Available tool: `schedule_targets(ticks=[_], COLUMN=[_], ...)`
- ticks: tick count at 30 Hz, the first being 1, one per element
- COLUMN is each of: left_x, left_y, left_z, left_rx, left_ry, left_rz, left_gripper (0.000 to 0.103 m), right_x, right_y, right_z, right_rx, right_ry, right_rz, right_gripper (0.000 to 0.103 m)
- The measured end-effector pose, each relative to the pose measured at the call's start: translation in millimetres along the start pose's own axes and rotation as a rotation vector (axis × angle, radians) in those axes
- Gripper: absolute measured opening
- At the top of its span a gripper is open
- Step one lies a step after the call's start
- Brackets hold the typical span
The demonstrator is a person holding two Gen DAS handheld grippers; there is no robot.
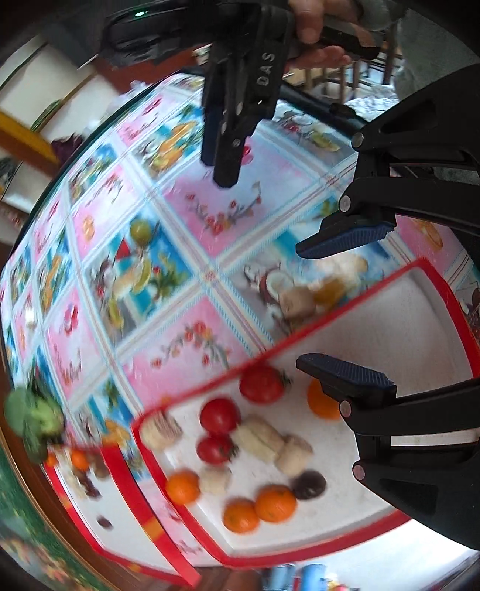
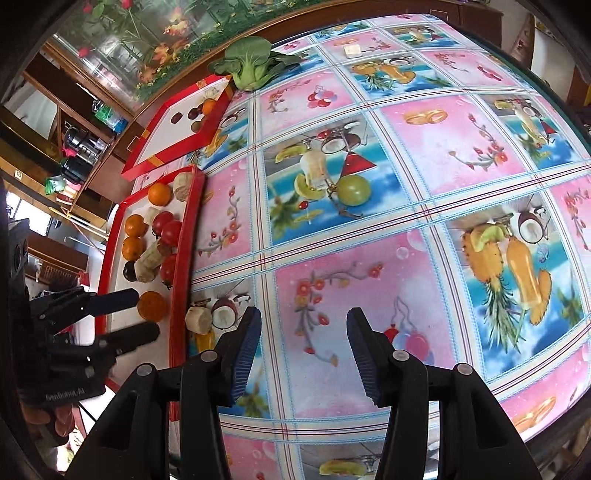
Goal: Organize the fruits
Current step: 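Move both tools back over the tablecloth toward the loose items, then grasp a beige piece with the left tool while the right tool grasps the green fruit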
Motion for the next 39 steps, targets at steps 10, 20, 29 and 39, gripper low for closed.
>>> schedule_targets(ticks=[10,20,29,39], left_x=[-10.3,-6.8,-16.3,-10.1], left_y=[-35.1,-70.9,-69.3,-59.4], left_z=[-12.9,-29.1,-21.9,-16.4], left_rx=[0.009,-0.098,-0.060,0.084], left_ry=[-0.155,-0.446,-0.343,0.000], left_rz=[0.144,0.333,0.275,0.123], left_gripper=[0.051,0.029,0.023,0.023], right_x=[-1.9,-11.3,-42.0,-87.3], right_y=[0.5,-1.1,-12.8,-56.7], right_z=[-9.9,-27.8,-34.5,-2.7], right_rx=[-0.022,-0.026,0.037,0.167], right_ry=[-0.018,-0.068,-0.063,0.084], right_rz=[0.002,-0.004,-0.022,0.013], right_gripper=[0.051,0.051,0.051,0.043])
Point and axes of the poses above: each gripper's, at about its wrist camera, not at the fingertips, and y roughly against the way its jaws point, z to its left, x to its underside, the point moved 3 cm from there along -y, roughly the way its jaws point, and after that the axes turned 11 degrees about x, right-handed, at the moved point
